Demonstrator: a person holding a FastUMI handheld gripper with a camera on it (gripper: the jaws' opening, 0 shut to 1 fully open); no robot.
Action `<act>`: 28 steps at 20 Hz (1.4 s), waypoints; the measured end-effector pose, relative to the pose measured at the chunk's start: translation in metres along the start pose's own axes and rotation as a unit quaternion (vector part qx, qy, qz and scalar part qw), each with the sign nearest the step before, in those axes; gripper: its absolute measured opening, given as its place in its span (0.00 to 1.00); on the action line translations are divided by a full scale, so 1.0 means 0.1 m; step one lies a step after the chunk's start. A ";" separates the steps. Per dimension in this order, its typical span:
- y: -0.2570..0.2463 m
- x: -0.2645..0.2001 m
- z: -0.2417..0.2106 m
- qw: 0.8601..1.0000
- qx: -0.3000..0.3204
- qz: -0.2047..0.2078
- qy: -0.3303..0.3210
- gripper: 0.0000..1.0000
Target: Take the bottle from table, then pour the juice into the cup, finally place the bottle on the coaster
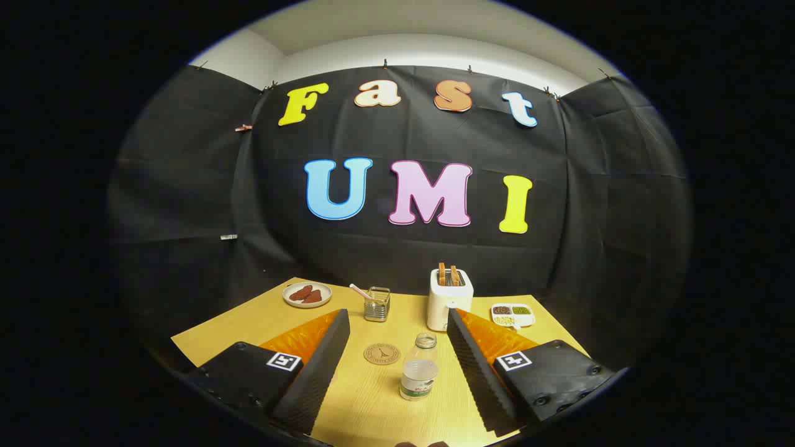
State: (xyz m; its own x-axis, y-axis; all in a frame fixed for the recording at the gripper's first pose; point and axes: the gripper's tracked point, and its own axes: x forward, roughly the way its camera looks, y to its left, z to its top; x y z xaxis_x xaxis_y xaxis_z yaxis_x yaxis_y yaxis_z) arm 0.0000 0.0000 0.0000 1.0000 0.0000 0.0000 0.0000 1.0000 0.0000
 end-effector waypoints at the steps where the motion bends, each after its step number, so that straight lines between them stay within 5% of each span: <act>1: 0.00 0.01 -0.01 1.000 -0.001 -0.001 0.000 0.98; 28: -0.27 0.02 -0.23 0.999 0.014 -0.039 0.021 0.98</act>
State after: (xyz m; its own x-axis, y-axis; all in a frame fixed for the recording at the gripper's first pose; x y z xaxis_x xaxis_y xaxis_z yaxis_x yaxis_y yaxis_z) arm 0.0023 -0.0268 -0.0231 0.9962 -0.0765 -0.0426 0.0776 0.9967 0.0255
